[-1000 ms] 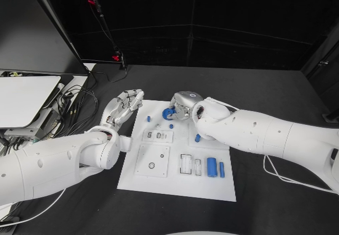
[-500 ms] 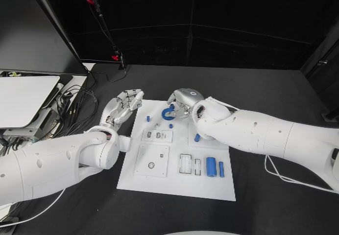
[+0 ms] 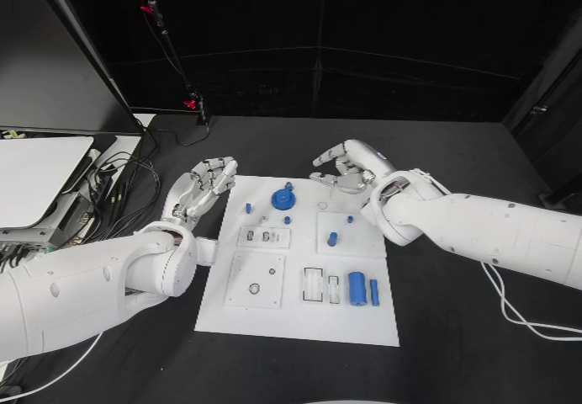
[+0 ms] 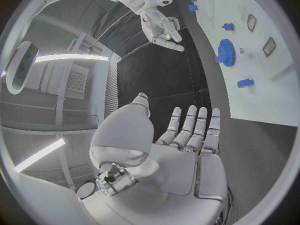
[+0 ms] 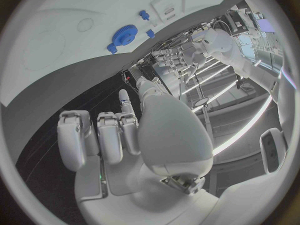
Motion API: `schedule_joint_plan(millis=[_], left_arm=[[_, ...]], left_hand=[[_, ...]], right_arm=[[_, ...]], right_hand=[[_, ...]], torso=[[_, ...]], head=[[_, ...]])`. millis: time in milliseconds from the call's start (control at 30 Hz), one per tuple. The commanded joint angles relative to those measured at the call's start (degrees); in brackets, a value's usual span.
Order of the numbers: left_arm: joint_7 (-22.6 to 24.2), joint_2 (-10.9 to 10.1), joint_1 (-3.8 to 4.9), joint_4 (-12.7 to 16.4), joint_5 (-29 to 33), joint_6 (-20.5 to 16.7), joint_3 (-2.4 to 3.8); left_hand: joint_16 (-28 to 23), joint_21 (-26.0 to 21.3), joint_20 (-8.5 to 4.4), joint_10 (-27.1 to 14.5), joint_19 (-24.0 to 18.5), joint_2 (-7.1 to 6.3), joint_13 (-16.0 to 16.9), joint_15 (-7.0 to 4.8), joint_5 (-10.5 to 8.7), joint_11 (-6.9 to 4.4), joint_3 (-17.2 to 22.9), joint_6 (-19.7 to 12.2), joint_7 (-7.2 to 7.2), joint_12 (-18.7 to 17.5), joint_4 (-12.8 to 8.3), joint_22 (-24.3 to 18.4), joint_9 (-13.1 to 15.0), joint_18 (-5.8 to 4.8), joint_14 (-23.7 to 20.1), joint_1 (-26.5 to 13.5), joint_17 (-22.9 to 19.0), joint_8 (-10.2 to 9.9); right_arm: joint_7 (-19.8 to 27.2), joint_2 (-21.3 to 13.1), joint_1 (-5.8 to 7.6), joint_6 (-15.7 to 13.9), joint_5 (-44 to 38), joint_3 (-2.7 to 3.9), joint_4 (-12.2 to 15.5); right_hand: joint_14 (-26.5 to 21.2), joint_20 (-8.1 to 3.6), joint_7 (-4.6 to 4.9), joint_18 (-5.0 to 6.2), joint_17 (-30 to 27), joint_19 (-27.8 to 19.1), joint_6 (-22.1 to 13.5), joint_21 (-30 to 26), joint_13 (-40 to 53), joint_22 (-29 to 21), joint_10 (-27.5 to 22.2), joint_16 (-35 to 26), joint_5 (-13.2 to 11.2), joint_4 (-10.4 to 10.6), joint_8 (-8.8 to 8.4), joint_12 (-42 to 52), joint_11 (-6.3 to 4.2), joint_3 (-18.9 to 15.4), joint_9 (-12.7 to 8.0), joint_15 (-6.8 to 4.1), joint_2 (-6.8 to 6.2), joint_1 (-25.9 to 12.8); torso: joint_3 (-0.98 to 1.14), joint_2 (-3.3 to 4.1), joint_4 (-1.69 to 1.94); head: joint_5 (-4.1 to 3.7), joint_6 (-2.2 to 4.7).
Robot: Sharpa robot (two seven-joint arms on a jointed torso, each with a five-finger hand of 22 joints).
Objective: Assemble the parts on the task board
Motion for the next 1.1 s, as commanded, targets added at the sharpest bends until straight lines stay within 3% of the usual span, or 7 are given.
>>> schedule_joint_plan(millis=[33,300,533,667,733,900,1100], left_arm=[[14.26,0.05,0.09,-0.07,-0.36,0.52,0.06],[14.28,0.08,0.07,-0.45,-0.36,0.61,0.05],[14.33,0.09,0.03,-0.64,-0.36,0.67,0.03],[14.32,0.07,0.01,-0.69,-0.36,0.70,0.02],[14.32,0.09,0.00,-0.68,-0.36,0.69,0.02],[14.32,0.02,0.00,-0.68,-0.36,0.69,0.01],[14.32,-0.08,-0.01,-0.68,-0.36,0.66,0.01]], left_hand=[[0.28,0.34,0.06,0.26,-0.49,0.08,-0.08,0.06,0.24,-0.01,-0.40,0.51,9.20,0.35,0.06,0.05,-0.08,0.46,-0.25,0.51,-0.09,0.32],[0.30,0.38,0.06,0.29,-0.44,0.08,-0.08,0.06,0.27,-0.02,-0.44,0.55,9.20,0.38,0.05,0.08,-0.09,0.46,-0.25,0.56,-0.12,0.35],[0.32,0.39,0.07,0.30,-0.45,0.09,-0.09,0.06,0.30,-0.02,-0.46,0.58,9.20,0.40,0.05,0.08,-0.11,0.46,-0.26,0.61,-0.15,0.36],[0.32,0.39,0.07,0.30,-0.45,0.09,-0.09,0.06,0.30,-0.02,-0.46,0.58,9.20,0.40,0.05,0.08,-0.11,0.46,-0.26,0.61,-0.15,0.36],[0.32,0.39,0.07,0.30,-0.45,0.09,-0.09,0.06,0.30,-0.02,-0.46,0.58,9.20,0.40,0.05,0.08,-0.11,0.46,-0.26,0.61,-0.15,0.36],[0.32,0.39,0.07,0.30,-0.45,0.09,-0.09,0.06,0.30,-0.02,-0.46,0.58,9.20,0.40,0.05,0.08,-0.11,0.46,-0.26,0.61,-0.15,0.36],[0.32,0.39,0.07,0.30,-0.45,0.09,-0.09,0.06,0.30,-0.02,-0.46,0.58,9.20,0.40,0.05,0.08,-0.11,0.46,-0.26,0.61,-0.15,0.36]], right_arm=[[11.30,-3.68,0.31,2.83,14.54,0.04,2.24],[16.62,-11.55,0.42,4.79,16.41,-0.07,4.30],[12.93,-14.66,0.26,4.81,11.43,-0.12,3.84],[9.27,-15.01,-0.06,5.63,6.59,-0.14,2.46],[7.90,-15.01,-0.40,6.34,4.41,-0.15,1.73],[5.66,-14.69,-1.43,8.19,0.47,-0.16,0.28],[4.62,-13.86,-2.43,10.32,-1.81,-0.16,-1.60]], right_hand=[[6.05,0.28,-0.10,-0.16,15.09,5.37,-0.21,0.56,15.08,14.57,6.06,0.14,0.30,-0.61,-0.18,0.15,0.29,-0.09,-0.10,0.43,0.49,0.54],[6.05,0.07,-0.42,-0.42,15.09,6.06,-0.52,1.26,15.08,15.10,6.06,0.14,0.66,-0.71,-0.43,0.15,-0.09,-1.53,-0.17,0.13,-0.26,0.49],[6.05,-0.25,-0.68,-0.42,15.09,6.06,-1.08,1.26,15.08,15.10,6.06,0.14,0.07,-1.15,-0.67,0.15,-0.59,-1.88,-0.25,-0.25,-0.07,1.42],[6.05,-0.40,-0.88,-0.42,15.09,6.06,-0.80,1.26,15.08,15.10,6.06,0.14,-0.46,-1.35,-0.50,0.15,-0.68,-2.03,-0.17,-0.39,-0.19,1.85],[6.05,-0.50,-0.98,-0.42,15.09,6.06,-0.58,1.26,15.08,15.10,6.06,0.14,-1.06,-1.32,-0.40,0.15,-0.75,-2.32,-0.12,-0.48,-0.50,1.98],[6.05,-0.85,-1.27,-0.42,15.09,6.06,-1.01,1.26,15.08,15.10,6.06,0.14,-2.69,-1.11,-0.63,0.15,-1.31,-2.84,-0.20,-0.88,-1.32,2.80],[6.05,-1.35,-1.67,-0.42,15.09,6.06,-1.69,1.26,15.08,15.10,6.06,0.14,-3.43,-0.48,-0.81,0.15,-1.89,-3.30,-0.30,-1.41,-2.14,3.69]], torso=[[-0.10,-0.16,-0.24],[0.05,-0.15,-0.31],[-0.06,-0.09,-0.18],[-0.10,-0.11,-0.22],[-0.16,-0.09,-0.04],[-0.02,-0.03,-0.19],[-0.11,-0.08,0.01]], head=[[-0.67,0.19],[-3.05,0.86],[-4.95,1.32],[-5.37,1.32],[-5.61,1.42],[-5.47,1.35],[-5.63,1.17]])
